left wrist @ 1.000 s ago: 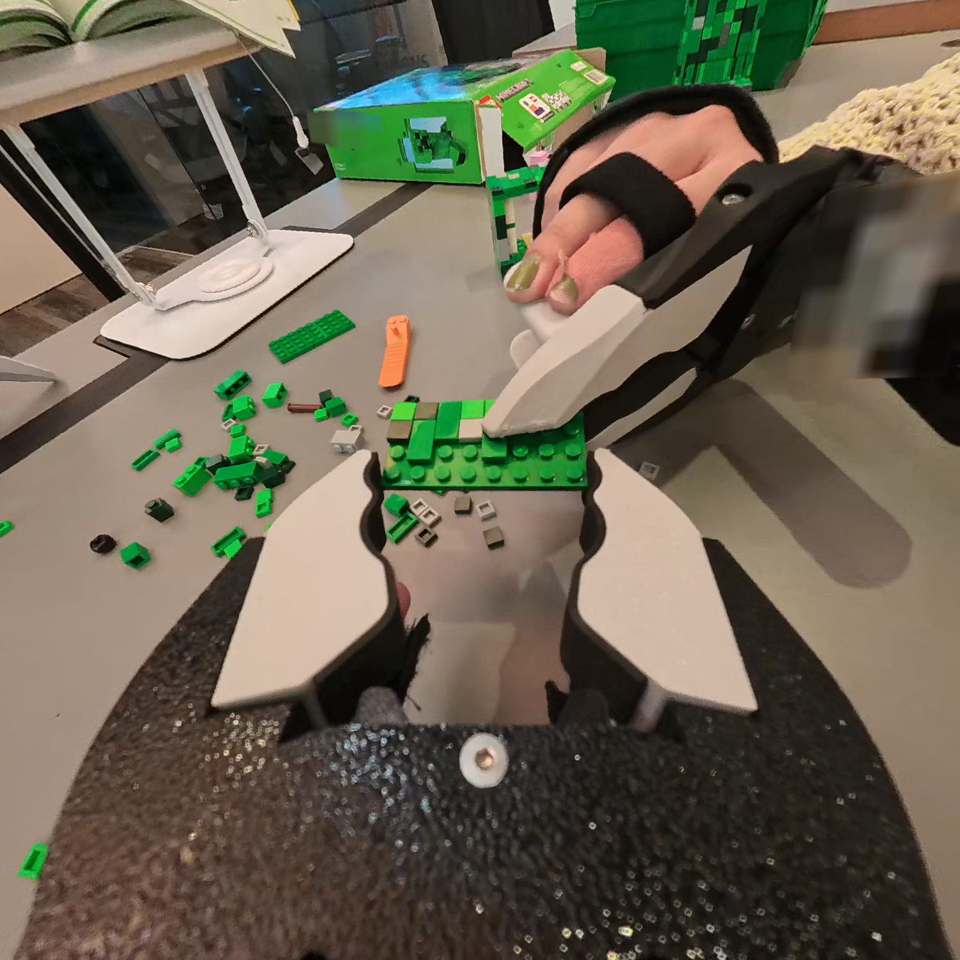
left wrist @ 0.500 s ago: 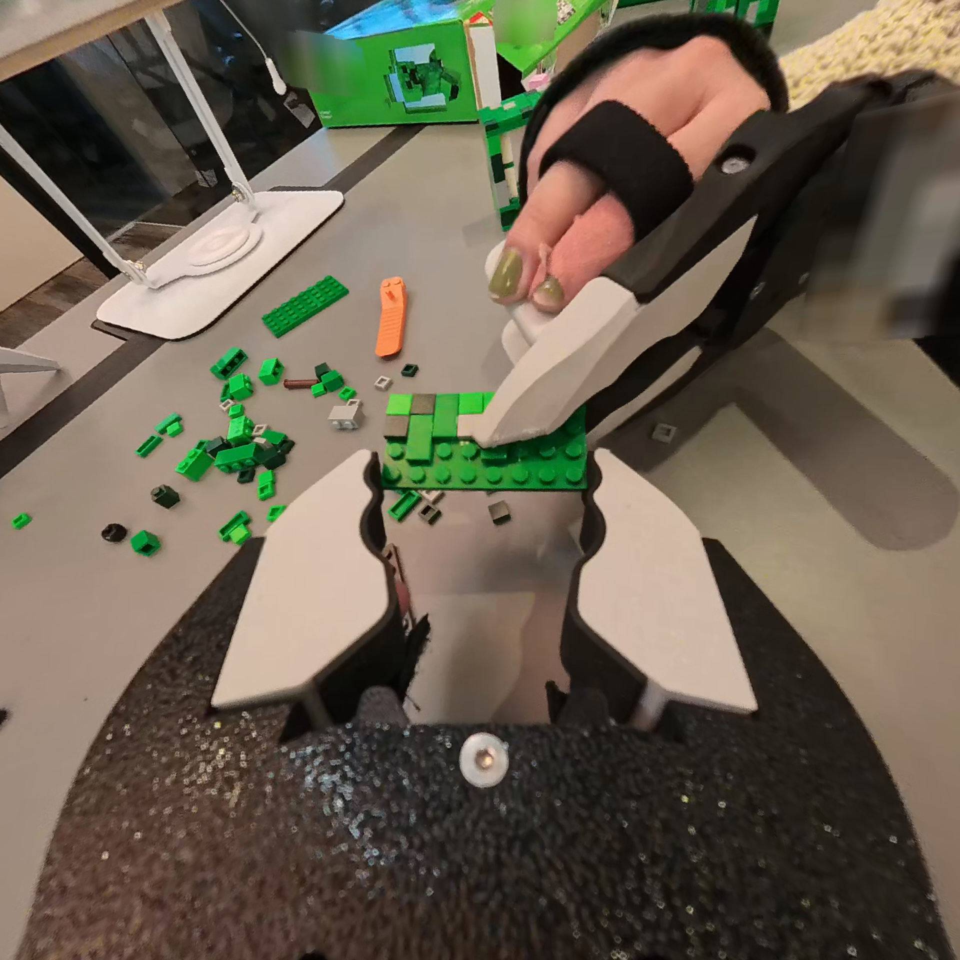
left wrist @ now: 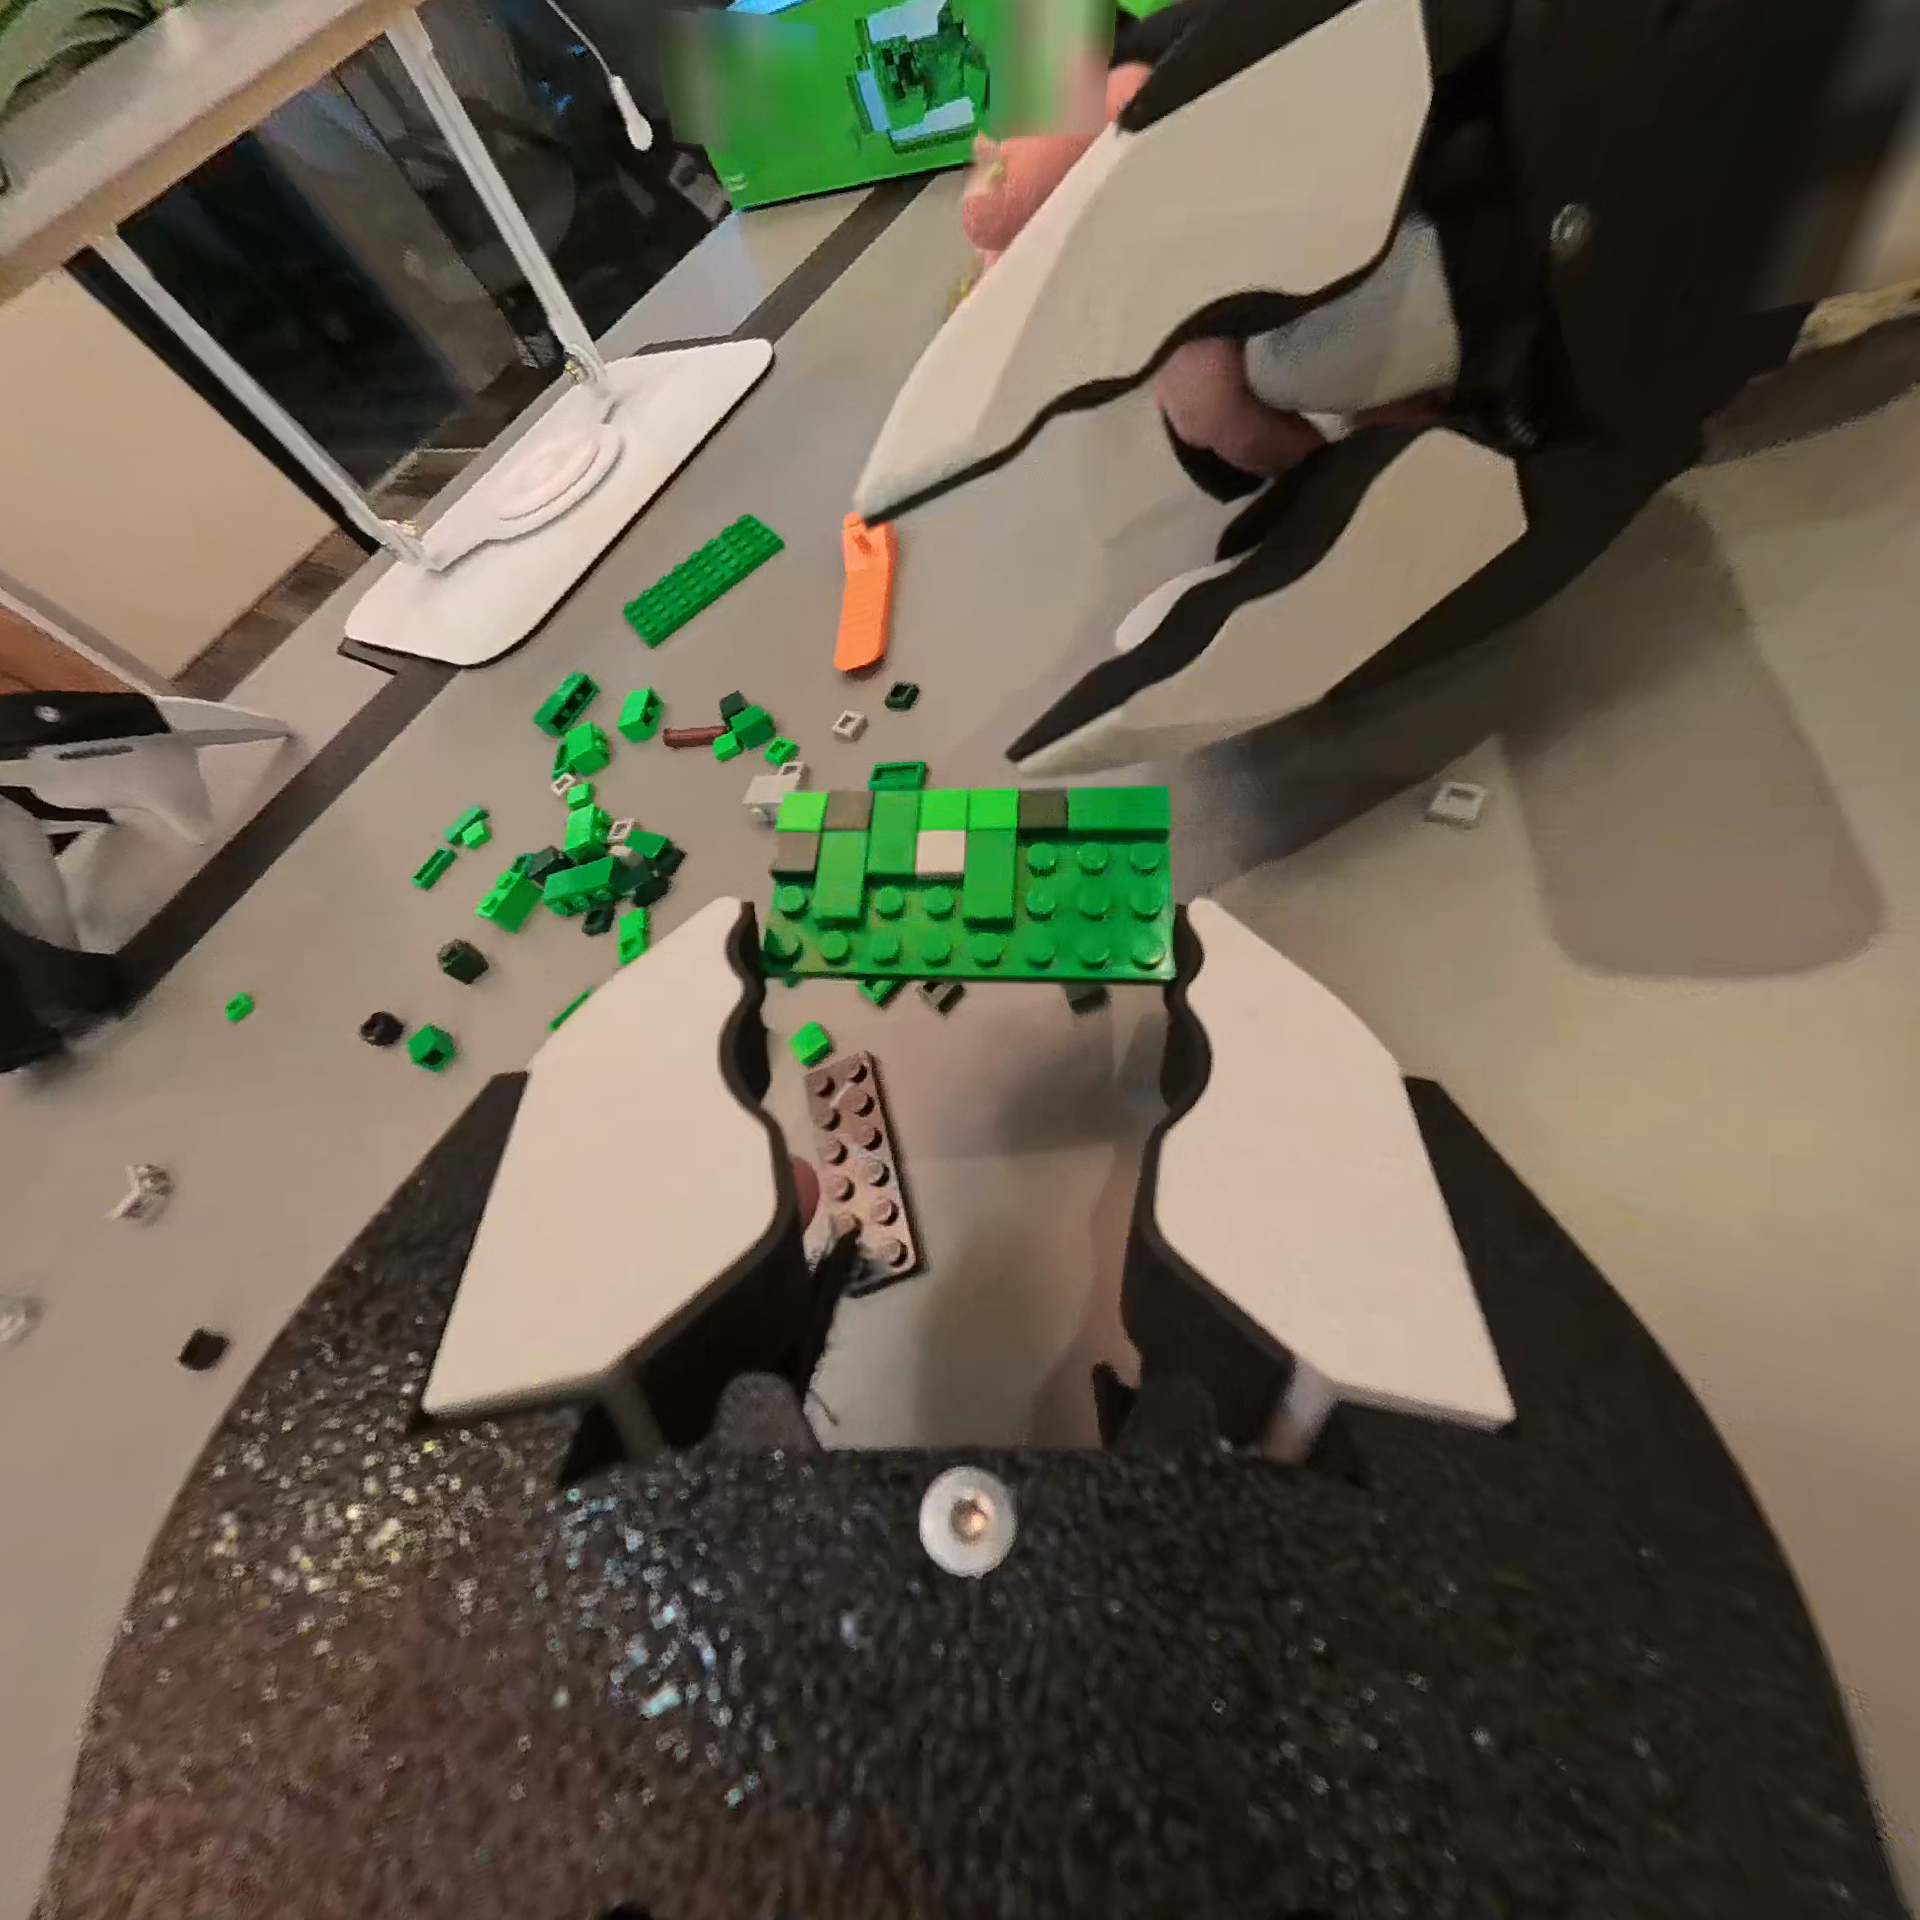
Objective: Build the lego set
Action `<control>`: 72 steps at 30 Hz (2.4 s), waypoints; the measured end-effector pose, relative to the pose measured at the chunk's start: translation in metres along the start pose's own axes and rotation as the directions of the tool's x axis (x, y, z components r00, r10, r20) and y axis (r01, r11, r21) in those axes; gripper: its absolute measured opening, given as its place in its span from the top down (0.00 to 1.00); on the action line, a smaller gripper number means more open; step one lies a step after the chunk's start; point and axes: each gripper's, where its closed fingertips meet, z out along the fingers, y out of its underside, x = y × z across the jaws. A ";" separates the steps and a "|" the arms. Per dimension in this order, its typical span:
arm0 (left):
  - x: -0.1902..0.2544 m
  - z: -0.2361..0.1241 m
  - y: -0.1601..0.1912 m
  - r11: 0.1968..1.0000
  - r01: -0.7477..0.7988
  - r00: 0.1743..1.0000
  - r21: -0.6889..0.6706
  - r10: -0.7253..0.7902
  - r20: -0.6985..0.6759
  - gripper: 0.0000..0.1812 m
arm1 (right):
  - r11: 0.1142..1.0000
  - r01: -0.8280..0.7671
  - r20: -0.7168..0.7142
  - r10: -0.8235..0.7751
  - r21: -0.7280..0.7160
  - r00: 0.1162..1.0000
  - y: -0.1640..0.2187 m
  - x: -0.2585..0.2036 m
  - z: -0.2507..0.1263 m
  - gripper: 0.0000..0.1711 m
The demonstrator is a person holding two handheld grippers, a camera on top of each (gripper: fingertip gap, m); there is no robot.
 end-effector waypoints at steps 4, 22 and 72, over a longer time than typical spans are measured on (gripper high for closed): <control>-0.007 0.001 0.004 0.998 -0.053 0.997 -0.015 0.054 0.063 0.59 | 0.992 -0.128 -0.032 0.128 -0.009 0.991 0.007 0.006 0.004 0.80; -0.060 -0.018 0.001 0.993 -0.107 0.926 0.056 0.079 0.369 0.59 | 0.886 -0.464 -0.120 0.463 0.018 0.878 0.029 0.040 0.005 0.89; -0.128 -0.049 0.052 0.984 0.134 0.788 -0.120 -0.032 0.614 0.59 | 0.728 -0.658 0.201 0.685 -0.192 0.700 0.043 0.011 0.022 0.99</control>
